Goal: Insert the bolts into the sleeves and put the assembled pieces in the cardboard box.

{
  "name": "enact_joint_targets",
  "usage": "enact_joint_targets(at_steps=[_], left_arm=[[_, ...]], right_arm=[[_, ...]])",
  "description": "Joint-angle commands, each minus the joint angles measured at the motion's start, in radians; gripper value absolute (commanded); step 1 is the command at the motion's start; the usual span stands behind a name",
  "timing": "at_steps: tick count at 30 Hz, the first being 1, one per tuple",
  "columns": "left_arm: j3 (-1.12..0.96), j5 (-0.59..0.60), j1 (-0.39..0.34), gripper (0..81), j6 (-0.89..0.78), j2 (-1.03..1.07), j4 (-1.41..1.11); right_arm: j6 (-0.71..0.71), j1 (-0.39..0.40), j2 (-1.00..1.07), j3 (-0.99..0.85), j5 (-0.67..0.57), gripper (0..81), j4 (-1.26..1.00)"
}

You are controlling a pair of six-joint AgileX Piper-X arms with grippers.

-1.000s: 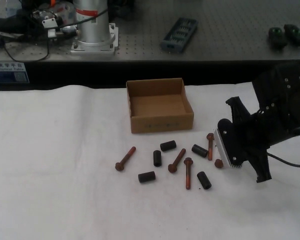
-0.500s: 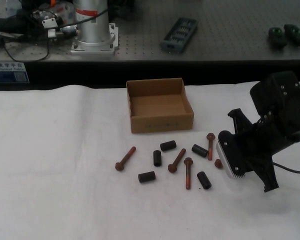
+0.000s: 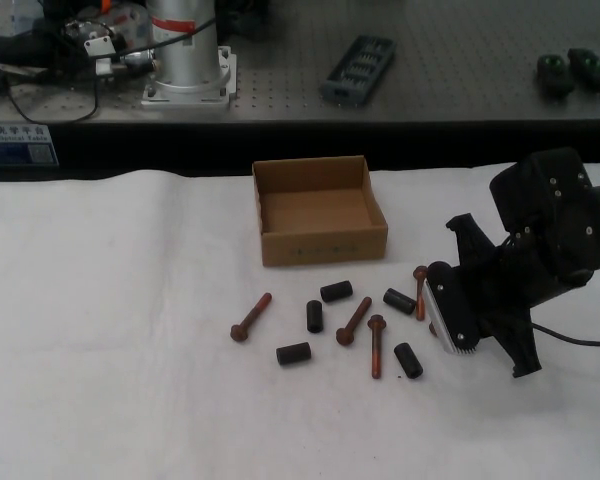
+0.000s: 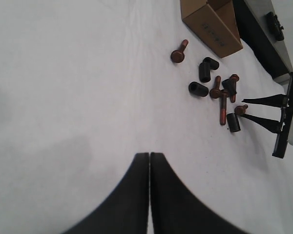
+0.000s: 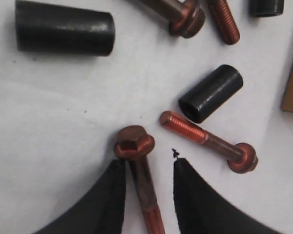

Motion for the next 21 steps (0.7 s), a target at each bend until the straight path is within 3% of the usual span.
enact_joint_targets(at_steps=[1, 17, 21], left_arm=[[-0.011, -0.007, 0.001, 0.7, 0.021, 0.000, -0.014], [-0.011, -0.007, 0.001, 0.7, 0.021, 0.000, -0.014], [-0.011, -0.007, 0.001, 0.7, 0.021, 0.000, -0.014]], right_arm=[[-0.007, 0.002, 0.009, -0.011, -0.007, 25.8, 0.000], [-0.068, 0.002, 0.099, -0.011, 0.003, 25.6, 0.038], [-0.075, 0.002, 0.099, -0.011, 0.011, 17.2, 0.038]])
